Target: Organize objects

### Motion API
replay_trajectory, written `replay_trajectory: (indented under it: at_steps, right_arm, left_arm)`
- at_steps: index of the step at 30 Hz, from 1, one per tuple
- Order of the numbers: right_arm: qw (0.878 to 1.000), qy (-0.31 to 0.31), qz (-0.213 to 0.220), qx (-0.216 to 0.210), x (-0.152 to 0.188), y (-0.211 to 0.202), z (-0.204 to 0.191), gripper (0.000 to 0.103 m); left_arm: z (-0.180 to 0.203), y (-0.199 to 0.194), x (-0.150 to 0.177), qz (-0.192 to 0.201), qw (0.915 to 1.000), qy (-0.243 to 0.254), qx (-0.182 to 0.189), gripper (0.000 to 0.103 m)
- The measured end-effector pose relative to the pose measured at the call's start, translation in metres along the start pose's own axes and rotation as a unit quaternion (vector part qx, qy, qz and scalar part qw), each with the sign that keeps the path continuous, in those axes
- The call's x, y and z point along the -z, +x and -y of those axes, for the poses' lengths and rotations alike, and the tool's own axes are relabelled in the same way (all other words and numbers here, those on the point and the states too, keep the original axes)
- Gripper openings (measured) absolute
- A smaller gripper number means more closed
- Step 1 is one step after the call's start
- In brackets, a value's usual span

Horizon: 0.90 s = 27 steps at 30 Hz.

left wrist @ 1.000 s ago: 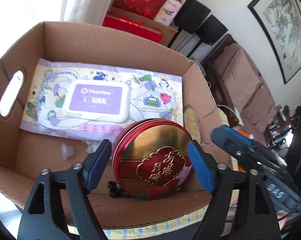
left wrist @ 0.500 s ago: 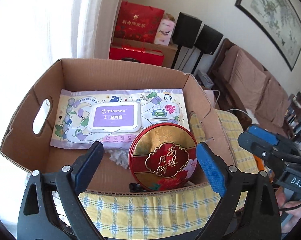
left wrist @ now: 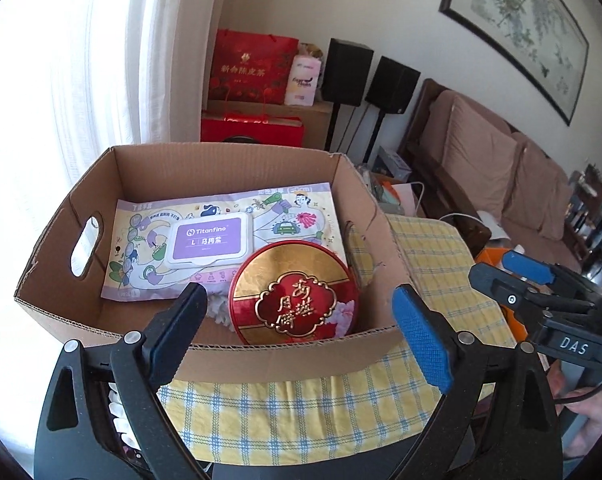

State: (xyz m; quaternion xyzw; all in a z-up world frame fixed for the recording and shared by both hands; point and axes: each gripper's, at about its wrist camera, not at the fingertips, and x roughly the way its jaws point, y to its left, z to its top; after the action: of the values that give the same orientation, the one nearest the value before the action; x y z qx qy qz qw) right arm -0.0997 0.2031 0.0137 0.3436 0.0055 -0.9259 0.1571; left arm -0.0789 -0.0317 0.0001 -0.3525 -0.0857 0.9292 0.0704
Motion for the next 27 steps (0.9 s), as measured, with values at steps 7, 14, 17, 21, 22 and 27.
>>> replay_trajectory:
  at_steps: [7, 14, 17, 21, 22, 27]
  right_arm:
    - [1.000, 0.012, -0.006, 0.025, 0.014, -0.008, 0.011, 0.090]
    - [0.999, 0.025, -0.007, 0.030, 0.029, -0.016, 0.019, 0.091]
    - [0.999, 0.026, -0.005, 0.037, 0.034, -0.019, 0.020, 0.092]
    - [0.998, 0.025, 0.002, 0.051, 0.042, -0.026, 0.021, 0.098]
    - [0.998, 0.026, 0.004, 0.054, 0.044, -0.029, 0.021, 0.100]
    - [0.998, 0.031, 0.005, 0.054, 0.054, -0.038, 0.021, 0.101]
  left_arm:
    - [0.017, -0.007, 0.008, 0.004, 0.9999, 0.011, 0.005, 0.093]
    - [0.024, -0.012, 0.016, 0.007, 0.9999, 0.008, 0.011, 0.094]
    - [0.025, -0.015, 0.022, 0.002, 1.0000, 0.007, 0.006, 0.094]
    - [0.029, -0.019, 0.031, -0.003, 0.9999, 0.010, -0.001, 0.094]
    - [0.029, -0.021, 0.033, -0.004, 0.9999, 0.009, -0.001, 0.094]
    - [0.032, -0.027, 0.041, -0.002, 0.9999, 0.008, -0.009, 0.094]
